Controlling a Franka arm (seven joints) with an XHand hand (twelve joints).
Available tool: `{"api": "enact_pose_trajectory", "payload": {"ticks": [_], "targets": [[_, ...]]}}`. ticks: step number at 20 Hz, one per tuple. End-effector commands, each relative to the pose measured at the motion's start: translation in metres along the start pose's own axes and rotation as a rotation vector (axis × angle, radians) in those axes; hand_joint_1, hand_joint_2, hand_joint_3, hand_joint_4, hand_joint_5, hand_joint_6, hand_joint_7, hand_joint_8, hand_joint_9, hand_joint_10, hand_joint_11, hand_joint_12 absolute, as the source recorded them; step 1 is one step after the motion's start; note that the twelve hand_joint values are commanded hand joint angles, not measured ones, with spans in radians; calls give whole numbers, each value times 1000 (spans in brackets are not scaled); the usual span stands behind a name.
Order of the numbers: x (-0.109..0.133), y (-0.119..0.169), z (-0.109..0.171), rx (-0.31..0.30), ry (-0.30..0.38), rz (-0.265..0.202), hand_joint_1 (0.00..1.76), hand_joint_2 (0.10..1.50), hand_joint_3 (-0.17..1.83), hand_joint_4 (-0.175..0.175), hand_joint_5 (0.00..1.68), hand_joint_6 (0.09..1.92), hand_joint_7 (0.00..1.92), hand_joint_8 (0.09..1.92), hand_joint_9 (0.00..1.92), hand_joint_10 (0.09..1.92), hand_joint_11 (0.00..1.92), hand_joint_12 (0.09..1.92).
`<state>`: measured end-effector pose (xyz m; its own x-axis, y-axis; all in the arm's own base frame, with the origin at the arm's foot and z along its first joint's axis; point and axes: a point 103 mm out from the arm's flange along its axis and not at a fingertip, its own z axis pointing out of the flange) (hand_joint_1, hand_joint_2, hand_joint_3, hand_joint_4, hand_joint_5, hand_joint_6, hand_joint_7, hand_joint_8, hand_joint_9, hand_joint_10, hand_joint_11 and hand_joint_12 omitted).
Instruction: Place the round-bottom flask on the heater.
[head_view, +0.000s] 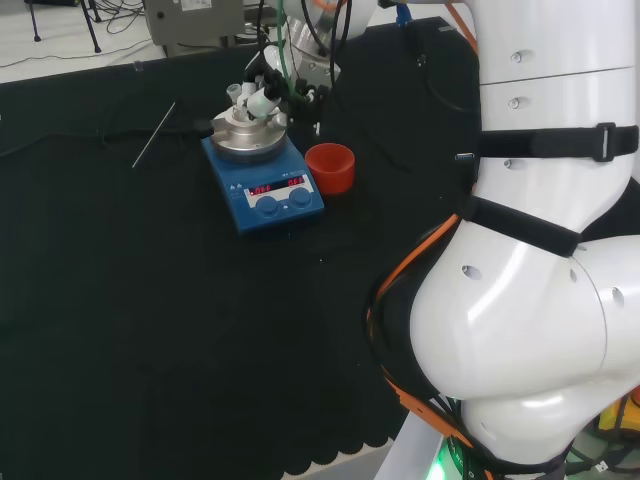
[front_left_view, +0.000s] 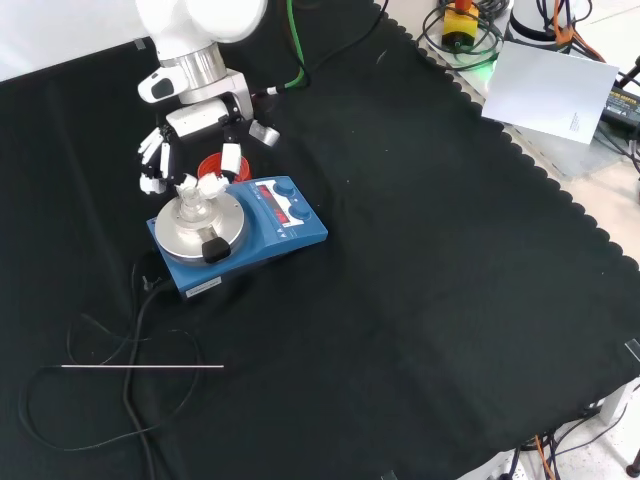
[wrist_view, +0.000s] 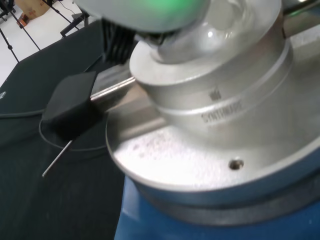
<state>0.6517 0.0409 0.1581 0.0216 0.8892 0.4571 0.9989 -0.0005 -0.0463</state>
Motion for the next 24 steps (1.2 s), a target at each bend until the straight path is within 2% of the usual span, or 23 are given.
{"api": "enact_pose_trajectory", "payload": {"ticks": [1,2,3,5,7,9,11,13,18,24], "targets": [[-4,3,-5,7,16,2,1009,738,678,109,967,1046,499,621,656,599,339,1306],[-3,2,-5,5,15,1,977,673,750,51,914,996,492,624,649,605,335,1305],[-3,1,-6,2,16,0,956,626,803,14,873,962,486,626,645,609,331,1305],[-2,0,-9,-4,17,-3,933,577,851,-17,819,923,479,629,639,613,326,1305],[-1,-2,-11,-10,22,-5,916,556,861,-24,769,898,474,630,635,614,320,1305],[-1,-4,-14,-13,30,-6,888,538,852,-29,619,828,459,634,628,619,311,1311],[4,-5,-11,-13,14,-8,850,530,822,-31,470,686,438,651,613,634,295,1323],[5,-7,-13,-16,17,-8,809,537,772,-28,399,529,416,667,598,650,278,1335],[3,-22,-40,-39,17,-2,775,554,712,-22,384,356,380,676,573,666,249,1347],[5,-38,-56,-46,16,1,768,564,695,-20,399,300,369,676,562,671,241,1348]]}}
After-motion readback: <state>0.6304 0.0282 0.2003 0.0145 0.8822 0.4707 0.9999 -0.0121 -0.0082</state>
